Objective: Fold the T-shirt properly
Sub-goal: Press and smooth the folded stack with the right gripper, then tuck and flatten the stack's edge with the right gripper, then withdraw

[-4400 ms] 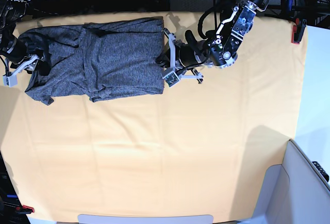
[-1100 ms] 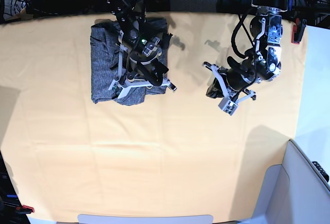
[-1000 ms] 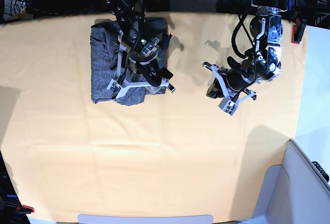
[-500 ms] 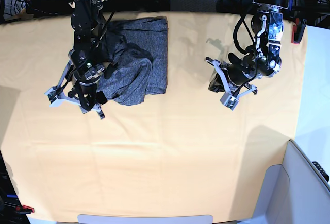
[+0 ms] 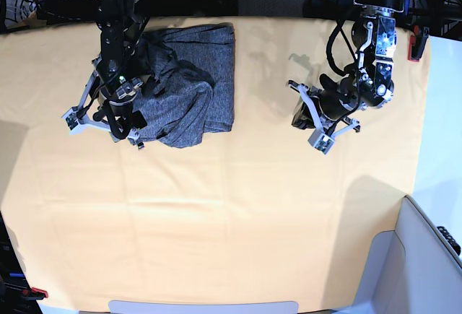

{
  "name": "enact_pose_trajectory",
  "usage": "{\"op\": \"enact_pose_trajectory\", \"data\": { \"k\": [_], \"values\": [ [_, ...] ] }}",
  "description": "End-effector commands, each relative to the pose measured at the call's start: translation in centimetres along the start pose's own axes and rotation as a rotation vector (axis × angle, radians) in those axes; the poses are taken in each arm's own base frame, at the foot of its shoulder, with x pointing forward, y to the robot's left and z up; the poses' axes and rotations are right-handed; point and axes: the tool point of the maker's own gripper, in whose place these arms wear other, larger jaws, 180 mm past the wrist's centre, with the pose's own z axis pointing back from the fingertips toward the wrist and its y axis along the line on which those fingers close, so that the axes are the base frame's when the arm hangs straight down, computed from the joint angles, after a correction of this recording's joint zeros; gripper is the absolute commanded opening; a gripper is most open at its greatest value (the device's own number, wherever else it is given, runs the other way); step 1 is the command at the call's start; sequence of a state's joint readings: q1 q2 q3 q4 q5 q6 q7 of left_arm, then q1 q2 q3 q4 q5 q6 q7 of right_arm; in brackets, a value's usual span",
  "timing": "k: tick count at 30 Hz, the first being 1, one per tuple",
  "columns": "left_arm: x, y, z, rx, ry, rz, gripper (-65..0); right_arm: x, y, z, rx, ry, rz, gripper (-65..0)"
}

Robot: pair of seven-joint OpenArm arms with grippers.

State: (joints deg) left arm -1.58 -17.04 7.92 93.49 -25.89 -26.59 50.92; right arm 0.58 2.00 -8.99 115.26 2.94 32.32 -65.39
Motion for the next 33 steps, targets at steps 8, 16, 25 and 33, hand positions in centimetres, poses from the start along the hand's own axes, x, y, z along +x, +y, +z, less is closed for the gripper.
{"op": "enact_pose_trajectory", "data": {
  "k": [8,16,25,33],
  "values": [
    [1.52,0.3,0.36,0.005,-0.045,-0.016,-64.3,0.57,-0.58,0.64,-0.027,-0.028,0.007,-47.7],
    [0.95,0.12,0.33,0.002,-0.034,-0.011,-64.3,0.4,-0.38,0.63,-0.022,-0.024,0.004,-29.3],
    [0.95,0.12,0.33,0.002,-0.034,-0.011,-64.3,0.74,-0.13,0.58,-0.016,-0.033,0.006,-29.3],
    [0.95,0.12,0.33,0.002,-0.034,-0.011,-64.3,0.91,-0.14,0.54,-0.015,-0.037,0.008,-29.0]
  ]
}}
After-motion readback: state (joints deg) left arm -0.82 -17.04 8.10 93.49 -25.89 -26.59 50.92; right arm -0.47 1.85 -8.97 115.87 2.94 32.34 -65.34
